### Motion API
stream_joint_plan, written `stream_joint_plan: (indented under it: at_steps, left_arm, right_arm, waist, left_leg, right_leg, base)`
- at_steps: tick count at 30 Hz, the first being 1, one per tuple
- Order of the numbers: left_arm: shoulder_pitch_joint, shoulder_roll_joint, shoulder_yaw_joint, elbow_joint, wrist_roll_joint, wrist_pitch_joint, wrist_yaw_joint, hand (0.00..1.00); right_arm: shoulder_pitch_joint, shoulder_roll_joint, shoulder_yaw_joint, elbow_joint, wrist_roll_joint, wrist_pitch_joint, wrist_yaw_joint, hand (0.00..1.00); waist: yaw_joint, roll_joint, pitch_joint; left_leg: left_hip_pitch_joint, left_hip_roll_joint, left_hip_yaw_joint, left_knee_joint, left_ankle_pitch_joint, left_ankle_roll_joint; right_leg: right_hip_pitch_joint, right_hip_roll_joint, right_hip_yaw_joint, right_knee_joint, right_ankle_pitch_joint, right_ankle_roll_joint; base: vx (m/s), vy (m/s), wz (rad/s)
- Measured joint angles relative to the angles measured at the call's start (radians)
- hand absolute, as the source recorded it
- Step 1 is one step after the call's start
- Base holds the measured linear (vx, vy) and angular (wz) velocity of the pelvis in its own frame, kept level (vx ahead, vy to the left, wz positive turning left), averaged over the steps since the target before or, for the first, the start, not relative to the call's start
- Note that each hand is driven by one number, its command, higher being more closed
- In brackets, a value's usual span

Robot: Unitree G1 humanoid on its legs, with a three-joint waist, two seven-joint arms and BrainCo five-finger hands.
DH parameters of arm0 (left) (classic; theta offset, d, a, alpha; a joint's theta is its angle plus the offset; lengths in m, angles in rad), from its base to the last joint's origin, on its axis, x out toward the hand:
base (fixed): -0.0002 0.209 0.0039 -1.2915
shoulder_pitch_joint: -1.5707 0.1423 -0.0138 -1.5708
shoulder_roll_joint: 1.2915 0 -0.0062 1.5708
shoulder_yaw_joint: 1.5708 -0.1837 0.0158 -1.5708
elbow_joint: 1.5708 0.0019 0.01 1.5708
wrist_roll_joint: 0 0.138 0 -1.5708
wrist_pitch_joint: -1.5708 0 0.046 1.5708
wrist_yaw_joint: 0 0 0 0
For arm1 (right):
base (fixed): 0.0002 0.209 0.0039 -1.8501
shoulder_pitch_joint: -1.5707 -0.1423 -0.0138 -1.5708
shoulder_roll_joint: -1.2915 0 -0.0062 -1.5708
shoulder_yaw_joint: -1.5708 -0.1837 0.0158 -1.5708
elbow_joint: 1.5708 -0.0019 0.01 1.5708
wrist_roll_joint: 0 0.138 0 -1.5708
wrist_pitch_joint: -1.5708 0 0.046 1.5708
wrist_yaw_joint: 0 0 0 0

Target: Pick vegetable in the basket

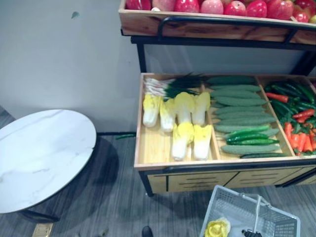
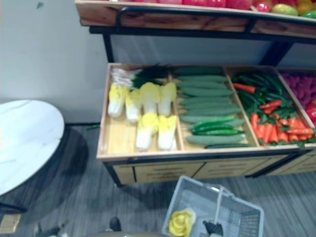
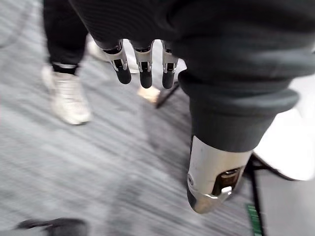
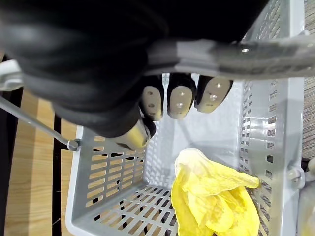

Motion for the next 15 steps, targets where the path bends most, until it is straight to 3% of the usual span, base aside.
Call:
stream_joint_plan:
  at_steps: [3,8,15]
  left_arm:
    - [0.001,-0.003,-0.007,0.068,-0.034,0.031,-0.064,0.0]
    - [0.004,0.0,-0.105,0.092,0.017,0.029,-0.143,0.0]
    - [0.005,0.032,-0.269,0.101,0.102,0.023,-0.172,0.0]
  right_arm:
    - [-0.015,-0.008,-0.006,0.017,-0.013,0.007,-0.006,1.0]
    - [-0.036,-0.03,0.026,0.048,-0.031,0.013,-0.005,1.0]
    - [-0.054,-0.032,0.08,0.053,-0.04,0.013,0.002,1.0]
  waist:
    - [-0.001,-0.003,-0.002]
    - [-0.025,0.006,-0.003]
    - [-0.028,0.01,-0.004]
  left_leg:
    - [0.008,0.001,0.02,0.0,-0.008,-0.008]
    - [0.032,0.003,0.034,0.0,-0.013,-0.011]
    - [0.063,0.013,0.045,0.0,-0.017,-0.017]
  right_leg:
    - [-0.005,0.002,0.017,-0.005,0.0,0.0]
    - [0.002,0.002,0.036,0.001,0.001,-0.001]
    - [0.005,0.005,0.052,0.031,0.001,-0.002]
  base:
    - [0.08,-0.007,-0.2]
    - [0.1,-0.02,-0.12]
    - [0.09,-0.029,-0.1]
